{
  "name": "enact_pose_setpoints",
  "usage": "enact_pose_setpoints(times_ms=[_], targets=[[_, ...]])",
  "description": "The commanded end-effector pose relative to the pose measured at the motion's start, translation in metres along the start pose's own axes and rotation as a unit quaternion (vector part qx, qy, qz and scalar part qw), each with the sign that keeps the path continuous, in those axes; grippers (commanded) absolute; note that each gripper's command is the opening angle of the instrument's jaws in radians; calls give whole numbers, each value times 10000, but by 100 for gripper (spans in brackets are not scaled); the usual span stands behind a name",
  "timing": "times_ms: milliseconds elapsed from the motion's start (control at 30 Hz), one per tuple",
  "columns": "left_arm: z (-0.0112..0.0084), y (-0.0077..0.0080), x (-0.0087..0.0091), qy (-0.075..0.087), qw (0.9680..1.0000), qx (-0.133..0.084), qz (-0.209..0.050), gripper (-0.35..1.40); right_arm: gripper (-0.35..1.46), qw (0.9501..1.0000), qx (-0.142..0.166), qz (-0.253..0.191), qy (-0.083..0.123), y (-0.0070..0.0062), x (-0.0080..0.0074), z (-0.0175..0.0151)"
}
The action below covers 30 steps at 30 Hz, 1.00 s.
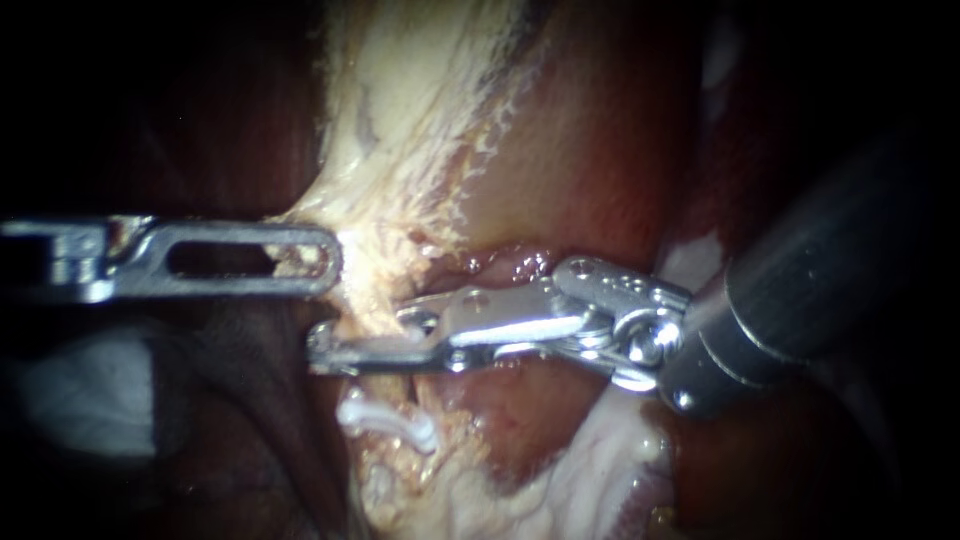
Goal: Going back third clip left tube
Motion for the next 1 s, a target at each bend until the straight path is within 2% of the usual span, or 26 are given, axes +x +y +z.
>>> enact_pose_setpoints(times_ms=[33, 233, 300, 333, 433, 633, 800, 900, 1000], targets=[[-1, 0, 0, -1, 10000, 0, -2, -35, -35, 10000, 0, 1, 2, -1, 0, 1], [-1, -1, 0, -1, 10000, -1, -4, -35, -34, 10000, -9, -2, -25, -3, 2, 4], [-2, -1, 0, -1, 10000, -1, -5, -35, 16, 10000, -17, -1, -21, -2, 3, 8], [-2, -1, 0, -2, 10000, -2, -6, -35, 28, 10000, -22, -29, -18, -2, 4, 10], [-3, -2, 1, -3, 10000, -3, -8, -35, 44, 9996, -46, -262, -3, 0, 6, 16], [-4, -6, 3, -9, 10000, -8, -13, -35, 54, 9979, -46, -623, 193, 5, 10, 24], [-5, -9, 5, -14, 10000, -14, -20, -35, 57, 9953, -97, -938, 208, 12, 11, 26], [-6, -11, 6, -17, 10000, -16, -23, -35, 59, 9939, -254, -1052, 224, 19, 9, 23], [-7, -12, 6, -16, 10000, -16, -23, -35, 60, 9929, -256, -1138, 219, 23, 5, 15]])
